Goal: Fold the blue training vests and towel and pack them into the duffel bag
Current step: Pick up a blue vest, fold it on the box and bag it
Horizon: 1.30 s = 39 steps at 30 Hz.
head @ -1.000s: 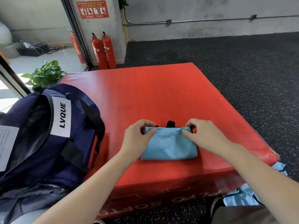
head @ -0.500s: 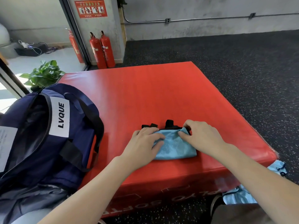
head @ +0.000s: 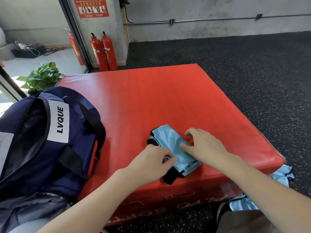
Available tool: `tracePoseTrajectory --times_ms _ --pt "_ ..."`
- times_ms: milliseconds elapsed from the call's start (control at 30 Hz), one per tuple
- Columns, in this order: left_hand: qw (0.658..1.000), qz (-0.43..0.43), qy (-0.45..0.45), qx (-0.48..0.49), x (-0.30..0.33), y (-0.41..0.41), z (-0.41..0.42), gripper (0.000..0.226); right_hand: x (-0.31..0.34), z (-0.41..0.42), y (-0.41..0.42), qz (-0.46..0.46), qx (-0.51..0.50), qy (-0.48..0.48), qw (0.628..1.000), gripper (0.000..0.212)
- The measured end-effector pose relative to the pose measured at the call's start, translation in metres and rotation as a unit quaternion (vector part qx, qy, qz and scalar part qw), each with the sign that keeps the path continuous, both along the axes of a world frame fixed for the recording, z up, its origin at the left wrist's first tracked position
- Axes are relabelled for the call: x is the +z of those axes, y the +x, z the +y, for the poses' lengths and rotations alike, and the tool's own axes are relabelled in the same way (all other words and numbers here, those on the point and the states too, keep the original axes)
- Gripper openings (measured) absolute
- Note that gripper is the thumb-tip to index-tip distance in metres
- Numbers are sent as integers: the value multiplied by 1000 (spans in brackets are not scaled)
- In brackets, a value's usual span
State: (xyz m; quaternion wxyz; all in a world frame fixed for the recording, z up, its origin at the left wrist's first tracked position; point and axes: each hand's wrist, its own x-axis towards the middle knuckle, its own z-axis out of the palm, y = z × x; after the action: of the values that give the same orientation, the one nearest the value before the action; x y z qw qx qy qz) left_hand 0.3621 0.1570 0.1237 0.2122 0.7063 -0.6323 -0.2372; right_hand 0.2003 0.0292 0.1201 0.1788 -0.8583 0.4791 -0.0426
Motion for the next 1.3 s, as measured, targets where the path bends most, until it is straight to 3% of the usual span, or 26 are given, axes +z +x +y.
tracePoseTrajectory --times_ms 367,500,633,733,800,967,1067,1300 --pt "991 -73 -102 50 -5 11 -7 26 -7 -12 7 -129 -39 171 976 42" --pt "982 -3 -168 81 -5 27 -14 28 -4 -16 7 -208 -15 222 952 35" --pt "986 97 -88 105 5 40 -18 26 9 -13 4 -296 30 288 910 33" --pt "970 230 -13 78 14 46 -16 23 17 -15 1 -302 60 319 896 32" --pt "960 273 22 60 16 45 -14 20 20 -16 -1 -296 66 324 896 32" --pt "960 262 -7 95 15 40 -12 21 25 -14 0 -260 38 350 899 20" --pt "957 252 -64 131 18 46 -6 22 27 -11 3 -231 32 358 904 29" --pt "926 250 -163 232 29 65 15 27 47 12 22 -390 23 372 842 45"
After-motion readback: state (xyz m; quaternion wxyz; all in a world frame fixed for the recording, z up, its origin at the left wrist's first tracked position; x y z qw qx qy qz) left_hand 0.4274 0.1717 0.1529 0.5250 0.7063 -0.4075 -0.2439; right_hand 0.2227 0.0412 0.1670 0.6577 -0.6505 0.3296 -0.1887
